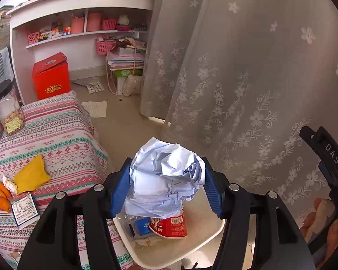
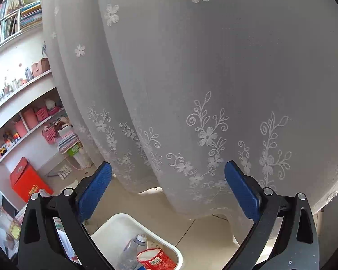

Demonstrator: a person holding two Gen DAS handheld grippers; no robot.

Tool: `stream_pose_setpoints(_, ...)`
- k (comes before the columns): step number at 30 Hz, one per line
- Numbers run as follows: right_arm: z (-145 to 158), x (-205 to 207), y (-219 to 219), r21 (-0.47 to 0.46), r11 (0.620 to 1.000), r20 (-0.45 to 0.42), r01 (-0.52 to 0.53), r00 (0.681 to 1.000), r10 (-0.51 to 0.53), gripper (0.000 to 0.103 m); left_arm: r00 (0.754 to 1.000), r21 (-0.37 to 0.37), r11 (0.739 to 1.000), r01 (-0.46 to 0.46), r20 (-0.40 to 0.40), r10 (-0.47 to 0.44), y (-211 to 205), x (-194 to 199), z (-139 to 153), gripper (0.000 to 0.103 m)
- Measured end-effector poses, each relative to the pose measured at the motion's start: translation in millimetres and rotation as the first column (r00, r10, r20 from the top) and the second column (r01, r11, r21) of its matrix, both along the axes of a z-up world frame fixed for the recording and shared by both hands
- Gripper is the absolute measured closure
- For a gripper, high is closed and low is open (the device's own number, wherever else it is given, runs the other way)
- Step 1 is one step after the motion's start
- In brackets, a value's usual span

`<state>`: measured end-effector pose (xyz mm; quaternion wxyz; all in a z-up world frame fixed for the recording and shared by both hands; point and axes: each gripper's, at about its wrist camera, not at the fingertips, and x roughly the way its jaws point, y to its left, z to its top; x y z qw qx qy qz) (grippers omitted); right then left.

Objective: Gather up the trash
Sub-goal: 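Carry paper and noodle cup over the white bin and open both tools, then move both tools back over the table toward the orange peels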

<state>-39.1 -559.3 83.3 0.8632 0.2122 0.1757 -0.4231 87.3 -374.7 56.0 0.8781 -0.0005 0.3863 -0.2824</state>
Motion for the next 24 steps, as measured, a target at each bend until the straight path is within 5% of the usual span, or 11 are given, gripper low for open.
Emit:
stream_pose_setpoints(2,0,-4,-3,0.011,1.000,0.011,0.019,1.000,-0.019,0.007,0.999,0.001,1.000,0.007,-0.033,-0.007,-6,-2,-5,0.023)
stream_pose_setpoints(7,2,-3,2,-0.014,0.999,-0.002,0.042,0.999,-0.042,0.007,0.999,0.034,0.999,-0.027,-0.026,0.028,-2,-3,-5,0.018)
stream_pose_setpoints(11,3,7,23,-0.068,0.997,-0.033,0.023,0.999,-0.025,0.007,0.992,0.087,0.991,-0.103,0.087,0.096,16,-5,6,0.012)
stream_pose_setpoints(17,4,31,72,-0.127,0.988,-0.074,-0.084,0.994,0.075,0.007,0.947,0.115,0.962,-0.246,0.242,0.214,64,-7,30,0.008)
stream_pose_setpoints(24,10,58,132,-0.175,0.962,-0.088,-0.211,0.976,0.198,0.007,0.895,0.103,0.921,-0.376,0.296,0.333,127,-5,44,0.008)
